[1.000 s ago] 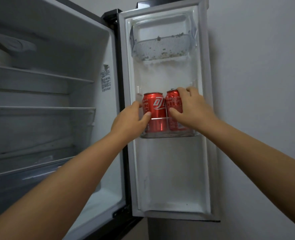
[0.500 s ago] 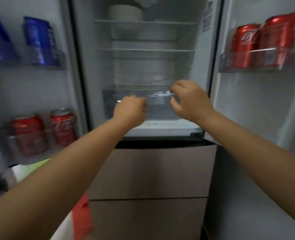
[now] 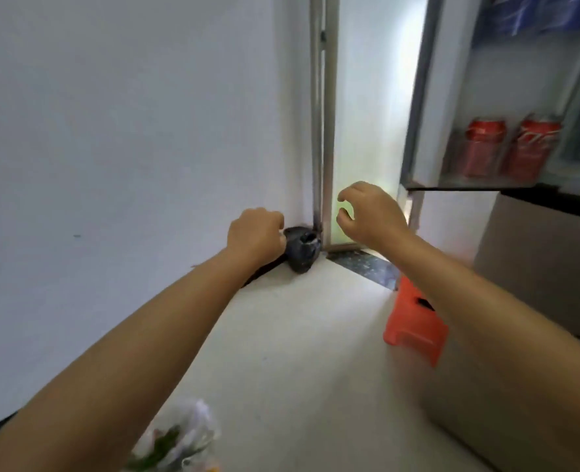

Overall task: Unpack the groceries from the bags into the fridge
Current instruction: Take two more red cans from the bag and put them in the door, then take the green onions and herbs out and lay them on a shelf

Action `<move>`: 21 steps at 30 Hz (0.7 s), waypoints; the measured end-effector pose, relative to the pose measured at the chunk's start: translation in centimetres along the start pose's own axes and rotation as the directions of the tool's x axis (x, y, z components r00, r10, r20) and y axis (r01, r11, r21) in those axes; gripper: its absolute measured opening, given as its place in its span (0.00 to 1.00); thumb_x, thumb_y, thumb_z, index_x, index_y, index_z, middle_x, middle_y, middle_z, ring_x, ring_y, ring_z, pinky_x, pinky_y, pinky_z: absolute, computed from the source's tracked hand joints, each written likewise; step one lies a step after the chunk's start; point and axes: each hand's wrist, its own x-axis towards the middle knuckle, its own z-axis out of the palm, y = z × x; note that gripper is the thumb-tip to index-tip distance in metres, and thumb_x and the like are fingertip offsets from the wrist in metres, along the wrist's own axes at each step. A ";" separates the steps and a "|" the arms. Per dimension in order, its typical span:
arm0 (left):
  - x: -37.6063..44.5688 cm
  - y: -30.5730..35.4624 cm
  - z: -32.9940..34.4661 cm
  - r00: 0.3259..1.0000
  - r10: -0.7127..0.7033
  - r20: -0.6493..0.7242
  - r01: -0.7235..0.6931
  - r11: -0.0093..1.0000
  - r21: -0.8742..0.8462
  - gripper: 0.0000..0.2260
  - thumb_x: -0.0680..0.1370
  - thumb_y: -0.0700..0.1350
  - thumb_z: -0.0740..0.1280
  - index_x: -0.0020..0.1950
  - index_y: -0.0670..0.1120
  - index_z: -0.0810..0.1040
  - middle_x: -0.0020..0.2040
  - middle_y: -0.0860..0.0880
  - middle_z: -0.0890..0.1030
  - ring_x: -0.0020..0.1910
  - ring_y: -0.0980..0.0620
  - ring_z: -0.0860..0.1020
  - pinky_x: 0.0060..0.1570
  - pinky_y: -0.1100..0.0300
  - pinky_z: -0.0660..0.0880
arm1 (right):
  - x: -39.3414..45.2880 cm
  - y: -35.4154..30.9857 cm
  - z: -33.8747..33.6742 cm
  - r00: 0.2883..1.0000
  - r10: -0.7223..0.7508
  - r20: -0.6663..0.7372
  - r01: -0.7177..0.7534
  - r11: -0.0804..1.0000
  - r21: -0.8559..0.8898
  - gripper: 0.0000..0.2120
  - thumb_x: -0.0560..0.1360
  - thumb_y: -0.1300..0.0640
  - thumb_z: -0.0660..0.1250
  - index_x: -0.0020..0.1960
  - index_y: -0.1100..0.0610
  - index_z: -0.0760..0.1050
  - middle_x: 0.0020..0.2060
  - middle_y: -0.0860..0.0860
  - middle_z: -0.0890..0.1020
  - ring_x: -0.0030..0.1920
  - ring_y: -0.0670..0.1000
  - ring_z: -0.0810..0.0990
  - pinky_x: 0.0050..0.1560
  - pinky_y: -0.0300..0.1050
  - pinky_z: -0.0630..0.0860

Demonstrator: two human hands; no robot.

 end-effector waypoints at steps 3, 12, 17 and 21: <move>-4.9 -10.6 -0.5 0.993 -0.110 0.031 0.109 0.993 0.043 0.14 0.79 0.42 0.59 0.63 0.44 0.75 0.61 0.43 0.76 0.60 0.43 0.74 0.55 0.54 0.73 | -0.6 -10.9 4.9 0.997 -0.065 0.042 0.060 0.992 0.115 0.16 0.76 0.60 0.60 0.61 0.63 0.74 0.59 0.59 0.77 0.59 0.59 0.74 0.54 0.48 0.72; -16.3 -33.8 2.1 0.916 -0.356 0.185 0.330 0.931 0.156 0.14 0.80 0.42 0.57 0.64 0.42 0.73 0.62 0.43 0.74 0.61 0.43 0.72 0.56 0.53 0.72 | -4.0 -33.3 18.0 0.922 -0.264 0.283 0.190 0.946 0.263 0.17 0.77 0.59 0.58 0.64 0.61 0.72 0.62 0.55 0.76 0.60 0.55 0.75 0.56 0.45 0.72; -16.6 -42.2 6.0 0.884 -0.386 0.262 0.359 0.922 0.146 0.14 0.79 0.41 0.57 0.62 0.42 0.74 0.60 0.43 0.75 0.60 0.44 0.72 0.53 0.54 0.72 | -3.2 -38.5 26.1 0.870 -0.228 0.437 0.129 0.961 0.245 0.16 0.77 0.59 0.58 0.63 0.61 0.73 0.59 0.56 0.77 0.59 0.55 0.75 0.55 0.47 0.73; -13.7 -47.9 9.6 0.882 -0.347 0.319 0.327 0.938 0.114 0.14 0.78 0.39 0.57 0.61 0.40 0.75 0.53 0.44 0.73 0.53 0.46 0.71 0.45 0.56 0.68 | -1.7 -40.6 33.4 0.838 -0.130 0.530 0.023 0.979 0.203 0.17 0.77 0.57 0.58 0.64 0.60 0.72 0.62 0.55 0.76 0.61 0.55 0.74 0.57 0.47 0.73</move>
